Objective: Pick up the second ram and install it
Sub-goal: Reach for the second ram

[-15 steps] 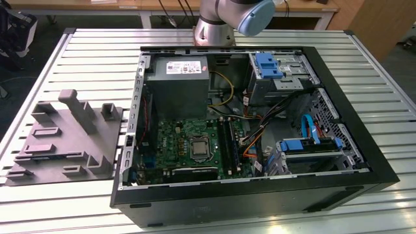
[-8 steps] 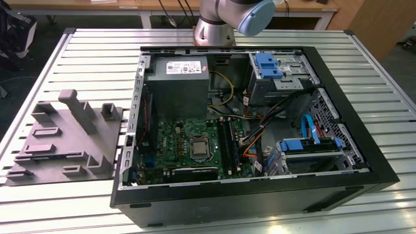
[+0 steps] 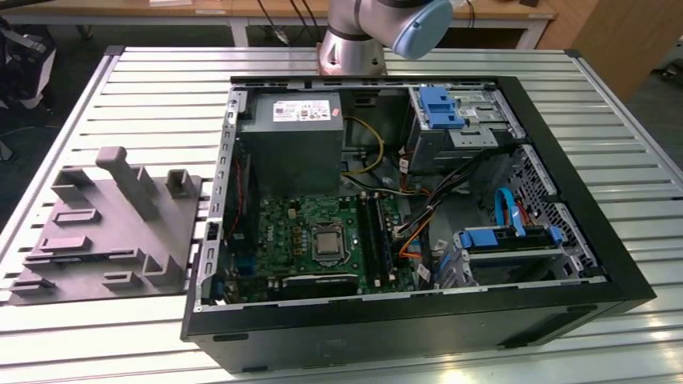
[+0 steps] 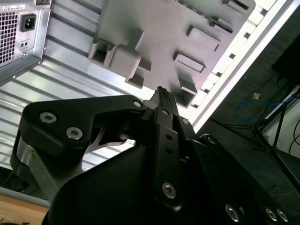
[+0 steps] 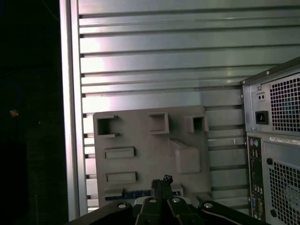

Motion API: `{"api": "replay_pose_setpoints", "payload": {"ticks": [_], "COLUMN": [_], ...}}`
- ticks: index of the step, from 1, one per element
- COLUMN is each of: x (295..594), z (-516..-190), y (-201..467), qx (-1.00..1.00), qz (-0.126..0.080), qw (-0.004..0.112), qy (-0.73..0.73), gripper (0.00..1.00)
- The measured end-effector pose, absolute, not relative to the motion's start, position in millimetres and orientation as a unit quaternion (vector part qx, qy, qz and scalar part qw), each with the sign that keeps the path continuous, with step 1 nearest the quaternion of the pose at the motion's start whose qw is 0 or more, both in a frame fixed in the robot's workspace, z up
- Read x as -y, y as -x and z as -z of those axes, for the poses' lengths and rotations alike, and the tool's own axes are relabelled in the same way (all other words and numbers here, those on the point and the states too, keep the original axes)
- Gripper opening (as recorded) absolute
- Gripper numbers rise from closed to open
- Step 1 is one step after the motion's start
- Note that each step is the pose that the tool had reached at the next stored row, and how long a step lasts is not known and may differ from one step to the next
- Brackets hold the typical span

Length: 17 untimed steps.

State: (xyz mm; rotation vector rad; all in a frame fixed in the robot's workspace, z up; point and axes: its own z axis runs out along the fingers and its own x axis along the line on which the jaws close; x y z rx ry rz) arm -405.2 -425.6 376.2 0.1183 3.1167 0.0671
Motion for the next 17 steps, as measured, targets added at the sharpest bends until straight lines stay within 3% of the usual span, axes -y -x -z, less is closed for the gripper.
{"api": "replay_pose_setpoints", "payload": {"ticks": [17], "x": [442.7], "z": [-365.0], "y": [416.3], "qx": [-0.999], "qz": [-0.021], "qw": [0.011], "qy": [-0.038], "gripper": [0.10]}}
